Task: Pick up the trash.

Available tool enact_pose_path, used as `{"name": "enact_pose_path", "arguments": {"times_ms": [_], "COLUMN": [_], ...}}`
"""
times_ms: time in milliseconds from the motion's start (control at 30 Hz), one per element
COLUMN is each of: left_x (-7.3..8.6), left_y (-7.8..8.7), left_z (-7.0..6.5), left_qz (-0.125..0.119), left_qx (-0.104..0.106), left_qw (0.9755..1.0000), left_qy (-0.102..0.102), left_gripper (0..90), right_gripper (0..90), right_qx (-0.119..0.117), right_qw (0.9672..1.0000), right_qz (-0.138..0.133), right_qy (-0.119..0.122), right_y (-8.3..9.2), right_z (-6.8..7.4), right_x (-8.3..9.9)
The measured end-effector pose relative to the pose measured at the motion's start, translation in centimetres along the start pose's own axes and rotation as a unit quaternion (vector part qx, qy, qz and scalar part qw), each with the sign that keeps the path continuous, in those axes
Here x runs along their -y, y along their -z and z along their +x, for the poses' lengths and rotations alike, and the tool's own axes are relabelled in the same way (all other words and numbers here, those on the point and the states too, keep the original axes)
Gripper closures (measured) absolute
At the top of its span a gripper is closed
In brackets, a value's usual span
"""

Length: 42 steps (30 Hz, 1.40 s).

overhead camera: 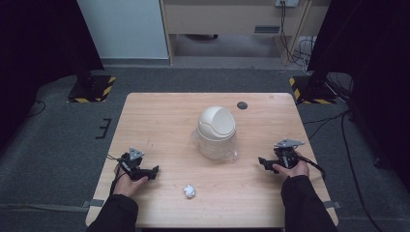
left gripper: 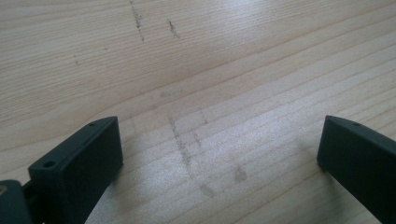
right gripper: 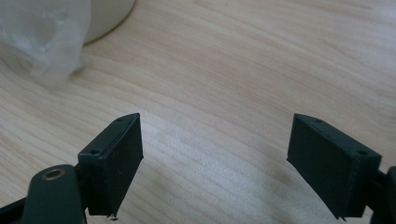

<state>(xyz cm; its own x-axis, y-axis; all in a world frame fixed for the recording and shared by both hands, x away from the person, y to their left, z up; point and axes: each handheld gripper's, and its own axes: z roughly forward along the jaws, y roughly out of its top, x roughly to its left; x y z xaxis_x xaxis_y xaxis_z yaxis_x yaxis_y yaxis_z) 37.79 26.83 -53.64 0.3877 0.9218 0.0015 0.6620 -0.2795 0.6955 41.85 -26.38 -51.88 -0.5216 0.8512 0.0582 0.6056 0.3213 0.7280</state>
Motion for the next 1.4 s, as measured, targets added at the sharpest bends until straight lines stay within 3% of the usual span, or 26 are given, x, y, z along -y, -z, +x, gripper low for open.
{"name": "enact_pose_path", "arguments": {"times_ms": [533,867,1400], "left_x": [0.0,0.0,0.0], "left_y": [0.0,0.0,0.0], "left_z": [-0.3,-0.3,-0.4], "left_qz": [0.0,-0.001,0.0], "left_qx": [0.0,0.002,0.003], "left_qw": [1.0,1.0,1.0], "left_qy": [0.0,-0.002,-0.003], "left_gripper": [0.0,0.0,0.0], "right_gripper": [16.9,16.4,12.1], "right_qx": [0.003,0.005,-0.003], "right_qw": [0.996,0.9932,0.9853], "right_qz": [-0.087,-0.114,-0.17], "right_qy": [-0.021,-0.023,-0.018], "right_y": [2.2,3.5,4.9], "right_z": [-0.1,-0.3,0.2], "right_x": [-2.1,-3.2,-5.3]}}
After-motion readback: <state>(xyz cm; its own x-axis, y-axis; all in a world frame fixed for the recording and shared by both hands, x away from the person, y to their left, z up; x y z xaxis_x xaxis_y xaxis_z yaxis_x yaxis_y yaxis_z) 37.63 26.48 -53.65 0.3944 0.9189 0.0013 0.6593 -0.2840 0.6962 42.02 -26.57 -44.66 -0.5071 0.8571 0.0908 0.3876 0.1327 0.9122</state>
